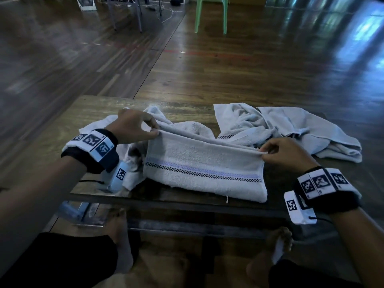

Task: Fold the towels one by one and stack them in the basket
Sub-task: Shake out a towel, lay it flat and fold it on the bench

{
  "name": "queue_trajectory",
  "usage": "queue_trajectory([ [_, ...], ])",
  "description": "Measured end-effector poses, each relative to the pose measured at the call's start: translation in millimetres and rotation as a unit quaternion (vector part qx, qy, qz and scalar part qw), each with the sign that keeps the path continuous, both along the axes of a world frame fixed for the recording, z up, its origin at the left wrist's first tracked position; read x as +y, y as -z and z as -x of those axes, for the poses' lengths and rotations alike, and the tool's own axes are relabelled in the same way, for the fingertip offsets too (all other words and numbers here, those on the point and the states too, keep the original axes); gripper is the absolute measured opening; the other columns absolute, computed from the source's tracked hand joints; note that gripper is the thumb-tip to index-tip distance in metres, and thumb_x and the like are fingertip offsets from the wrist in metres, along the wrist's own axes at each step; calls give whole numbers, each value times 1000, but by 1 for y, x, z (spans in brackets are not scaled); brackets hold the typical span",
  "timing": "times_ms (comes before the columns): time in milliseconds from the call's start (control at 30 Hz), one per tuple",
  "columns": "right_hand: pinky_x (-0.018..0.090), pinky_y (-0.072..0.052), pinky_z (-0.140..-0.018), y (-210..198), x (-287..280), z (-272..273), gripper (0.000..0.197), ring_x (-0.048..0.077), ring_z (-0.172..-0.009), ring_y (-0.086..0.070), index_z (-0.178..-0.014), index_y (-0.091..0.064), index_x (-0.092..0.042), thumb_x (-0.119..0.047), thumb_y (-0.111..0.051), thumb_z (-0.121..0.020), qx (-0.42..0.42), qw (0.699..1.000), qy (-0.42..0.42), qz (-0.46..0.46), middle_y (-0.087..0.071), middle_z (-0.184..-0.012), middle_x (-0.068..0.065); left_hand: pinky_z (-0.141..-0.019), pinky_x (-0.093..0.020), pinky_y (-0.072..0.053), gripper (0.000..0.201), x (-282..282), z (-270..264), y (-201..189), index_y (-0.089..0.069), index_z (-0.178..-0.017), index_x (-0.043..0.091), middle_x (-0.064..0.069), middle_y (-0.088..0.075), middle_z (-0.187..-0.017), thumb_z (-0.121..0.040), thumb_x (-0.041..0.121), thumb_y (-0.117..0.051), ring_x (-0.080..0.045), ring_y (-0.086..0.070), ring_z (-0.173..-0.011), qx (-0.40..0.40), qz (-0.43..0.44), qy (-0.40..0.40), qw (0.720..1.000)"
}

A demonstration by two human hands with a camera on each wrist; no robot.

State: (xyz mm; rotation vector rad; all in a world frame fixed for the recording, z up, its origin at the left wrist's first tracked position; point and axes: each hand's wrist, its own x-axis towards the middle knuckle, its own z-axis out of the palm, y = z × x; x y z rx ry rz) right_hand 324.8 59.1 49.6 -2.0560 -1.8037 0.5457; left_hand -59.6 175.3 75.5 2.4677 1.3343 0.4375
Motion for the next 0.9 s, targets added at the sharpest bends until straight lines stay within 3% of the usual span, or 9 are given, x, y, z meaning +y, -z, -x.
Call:
queue_trajectory([
  [133,23,-51,-69,-21,-31,7,13,11,-74,-62,-88,-70,-16,-9,-71,-77,3,998,-3,-68,-69,-82,3,-76,-31,-38,27,-35,19,-6,-72,-76,19,55,-49,-80,-70,44,-65,23,-50,-73,-68,-66,9,995],
  [233,10,-38,-60,-36,-60,14,13,-2,-70,-56,-90,-70,-13,-8,-71,-78,-4,995,-12,-103,-65,-81,-2,-84,-44,-45,25,-63,37,-12,-71,-77,25,32,-66,-81,-70,48,-65,8,-59,-73,-89,-79,4,993],
  [333,6,-42,-62,-47,-89,19,13,-3,-74,-58,-88,-71,-13,-8,-73,-76,-13,990,-32,-140,-67,-85,-4,-83,-53,-44,23,-92,51,-20,-67,-76,33,17,-70,-77,-68,54,-61,-1,-61,-71,-94,-94,5,991],
  [433,0,-43,-72,-54,-115,20,15,6,-71,-62,-84,-72,-14,-5,-76,-72,-7,983,-52,-177,-69,-82,-3,-85,-42,-35,25,-121,58,-28,-67,-75,34,44,-59,-88,-67,56,-59,17,-53,-78,-98,-111,15,989],
  [500,2,-45,-75,-56,-132,22,17,6,-73,-64,-84,-72,-15,-5,-77,-71,-8,981,-66,-182,-69,-81,-4,-81,-38,-28,27,-136,62,-30,-68,-76,34,54,-50,-91,-67,57,-57,25,-47,-79,-93,-130,23,987],
  [600,7,-47,-74,-55,-149,24,20,5,-81,-64,-81,-71,-19,-5,-79,-69,-7,977,-82,-195,-70,-79,-5,-72,-34,-32,29,-151,67,-29,-72,-76,28,50,-54,-85,-69,54,-59,24,-48,-71,-125,-130,40,983],
  [667,5,-47,-71,-55,-158,26,18,4,-86,-62,-80,-72,-16,-5,-79,-69,4,977,-86,-194,-69,-79,-5,-64,-22,-33,28,-161,67,-31,-74,-76,20,36,-62,-71,-72,46,-65,22,-49,-63,-154,-128,54,978],
  [767,6,-46,-67,-58,-171,28,15,6,-82,-62,-79,-71,-14,-4,-78,-70,40,980,-77,-182,-69,-80,-6,-59,-5,-37,9,-173,67,-36,-75,-77,15,10,-71,-74,-71,18,-81,12,-58,-66,-165,-120,47,978],
  [900,15,-50,-66,-59,-185,25,23,9,-75,-64,-71,-68,-27,-7,-80,-69,73,978,-70,-181,-68,-85,-10,-60,-16,-48,12,-183,73,-38,-72,-78,24,13,-71,-83,-71,17,-80,-9,-66,-71,-192,-65,8,979],
])
